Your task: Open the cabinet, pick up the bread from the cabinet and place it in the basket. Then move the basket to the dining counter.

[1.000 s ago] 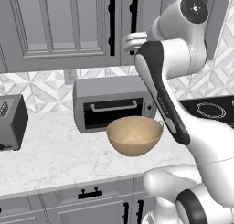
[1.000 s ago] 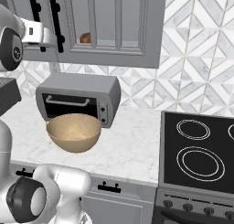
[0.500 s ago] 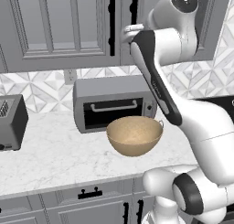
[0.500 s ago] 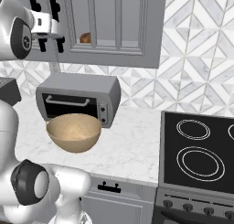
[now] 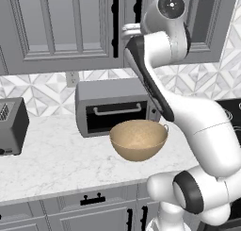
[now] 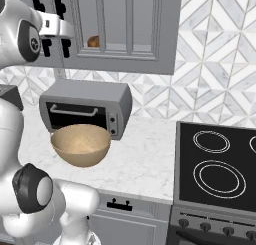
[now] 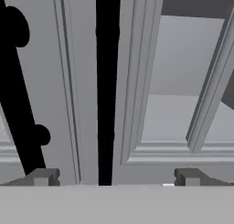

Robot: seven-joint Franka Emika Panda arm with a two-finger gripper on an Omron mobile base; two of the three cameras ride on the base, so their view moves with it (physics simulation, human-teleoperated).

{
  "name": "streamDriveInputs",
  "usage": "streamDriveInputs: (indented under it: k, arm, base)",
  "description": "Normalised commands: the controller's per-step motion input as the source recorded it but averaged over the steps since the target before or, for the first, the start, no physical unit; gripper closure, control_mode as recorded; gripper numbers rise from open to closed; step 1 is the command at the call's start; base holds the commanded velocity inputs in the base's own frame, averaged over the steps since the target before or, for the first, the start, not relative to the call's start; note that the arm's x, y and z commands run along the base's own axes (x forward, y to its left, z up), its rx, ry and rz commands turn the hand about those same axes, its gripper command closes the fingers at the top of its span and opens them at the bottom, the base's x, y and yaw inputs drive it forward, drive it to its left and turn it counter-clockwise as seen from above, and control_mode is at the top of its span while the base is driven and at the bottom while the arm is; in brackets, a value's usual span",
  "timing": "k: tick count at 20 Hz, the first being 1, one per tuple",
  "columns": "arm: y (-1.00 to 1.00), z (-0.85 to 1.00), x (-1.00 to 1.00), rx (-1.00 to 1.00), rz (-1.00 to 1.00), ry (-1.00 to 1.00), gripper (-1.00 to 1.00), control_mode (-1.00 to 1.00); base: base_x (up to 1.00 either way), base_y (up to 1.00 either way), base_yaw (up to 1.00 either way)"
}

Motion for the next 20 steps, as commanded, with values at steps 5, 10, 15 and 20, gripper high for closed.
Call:
streamDriveInputs:
  k: [5, 10, 15, 20]
  arm:
    - [0.00, 0.00, 0.46, 0.00, -0.02, -0.02, -1.00, -1.00]
    - [0.00, 0.00, 0.42, 0.00, 0.00, 0.00, -1.00, -1.00]
    - [0.00, 0.00, 0.49, 0.00, 0.00, 0.00, -1.00, -1.00]
    - [0.00, 0.00, 0.40, 0.00, 0.00, 0.00, -1.00, -1.00]
  base:
    - [0.00, 0.00, 0.00]
    - [0.00, 0.00, 0.00]
    - [0.00, 0.00, 0.00]
    - [0.00, 0.00, 0.00]
